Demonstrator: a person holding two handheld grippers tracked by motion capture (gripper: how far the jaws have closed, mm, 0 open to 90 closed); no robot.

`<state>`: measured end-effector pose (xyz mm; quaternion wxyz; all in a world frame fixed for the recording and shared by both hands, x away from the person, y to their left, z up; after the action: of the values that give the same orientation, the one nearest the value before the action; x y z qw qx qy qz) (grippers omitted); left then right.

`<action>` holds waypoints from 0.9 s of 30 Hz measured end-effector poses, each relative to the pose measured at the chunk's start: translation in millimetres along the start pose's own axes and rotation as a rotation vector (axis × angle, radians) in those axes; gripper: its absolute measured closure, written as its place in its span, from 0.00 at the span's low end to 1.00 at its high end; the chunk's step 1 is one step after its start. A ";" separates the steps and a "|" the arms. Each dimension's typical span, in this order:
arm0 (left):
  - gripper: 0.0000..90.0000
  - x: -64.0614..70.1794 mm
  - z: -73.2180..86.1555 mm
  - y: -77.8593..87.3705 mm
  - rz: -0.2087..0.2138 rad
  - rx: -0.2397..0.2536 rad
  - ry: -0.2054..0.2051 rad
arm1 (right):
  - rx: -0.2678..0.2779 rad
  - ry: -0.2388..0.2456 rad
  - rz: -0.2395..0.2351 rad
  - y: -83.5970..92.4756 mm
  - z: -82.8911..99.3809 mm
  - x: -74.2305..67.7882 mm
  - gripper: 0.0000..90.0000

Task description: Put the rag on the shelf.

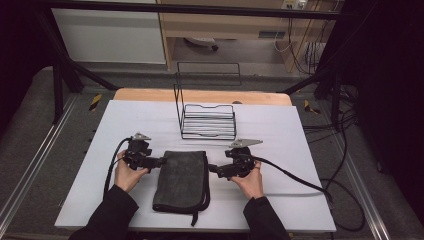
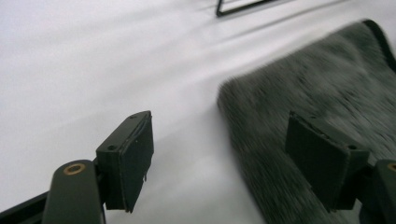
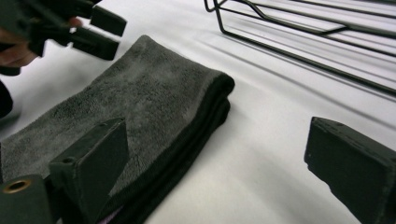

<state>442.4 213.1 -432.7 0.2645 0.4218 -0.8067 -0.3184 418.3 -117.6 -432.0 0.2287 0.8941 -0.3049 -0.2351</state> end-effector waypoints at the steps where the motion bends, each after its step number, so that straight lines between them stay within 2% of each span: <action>1: 0.26 -1.0 -2.2 -3.2 0.003 0.000 0.008 | 0.003 -0.001 0.000 1.0 1.4 0.7 0.07; 4: 0.34 -1.2 -6.6 -10.2 0.015 0.012 0.018 | 0.005 -0.019 -0.003 3.0 5.8 2.3 0.07; 9: 0.56 0.7 -4.0 -21.4 0.048 -0.043 0.031 | 0.003 -0.015 0.000 2.0 8.4 3.4 0.11; 10: 0.56 1.0 -3.2 -22.4 0.065 -0.042 0.037 | 0.003 -0.015 0.000 2.0 8.4 3.4 0.11; 11: 0.67 1.1 -2.9 -22.4 0.080 -0.042 0.040 | 0.024 -0.027 -0.014 0.8 7.0 3.3 0.13; 12: 0.67 1.7 -2.7 -22.1 0.085 -0.044 0.039 | 0.024 -0.027 -0.014 0.8 7.0 3.3 0.13; 15: 0.78 4.2 -1.8 -22.5 0.091 -0.050 0.035 | 0.036 -0.035 -0.006 -4.9 1.5 1.9 0.16; 18: 0.80 6.0 -1.0 -23.4 0.090 -0.053 0.028 | 0.028 -0.027 0.006 -15.9 -5.2 -1.0 0.18; 23: 0.81 3.6 1.4 -24.2 0.109 -0.041 0.042 | -0.004 -0.033 0.009 -37.5 -13.7 -4.1 0.24; 24: 0.81 3.9 1.3 -24.2 0.108 -0.042 0.036 | -0.023 -0.033 0.019 -48.0 -16.6 -4.8 0.29; 27: 0.82 4.9 1.6 -24.1 0.101 -0.040 0.031 | -0.040 -0.033 0.045 -57.3 -18.0 -3.9 0.32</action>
<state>451.2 198.8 -450.7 0.3012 0.3800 -0.8162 -0.3143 450.7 -69.6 -448.4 0.2467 0.8783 -0.3237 -0.2508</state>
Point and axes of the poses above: each handheld gripper's, and its own axes: y roughly backward along the jaws, z roughly out of its underside, x roughly to its right, the point moved 1 cm from there along -y, roughly forward along the jaws, and after that the axes turned 1 degree about -z, right-handed, at the moved point
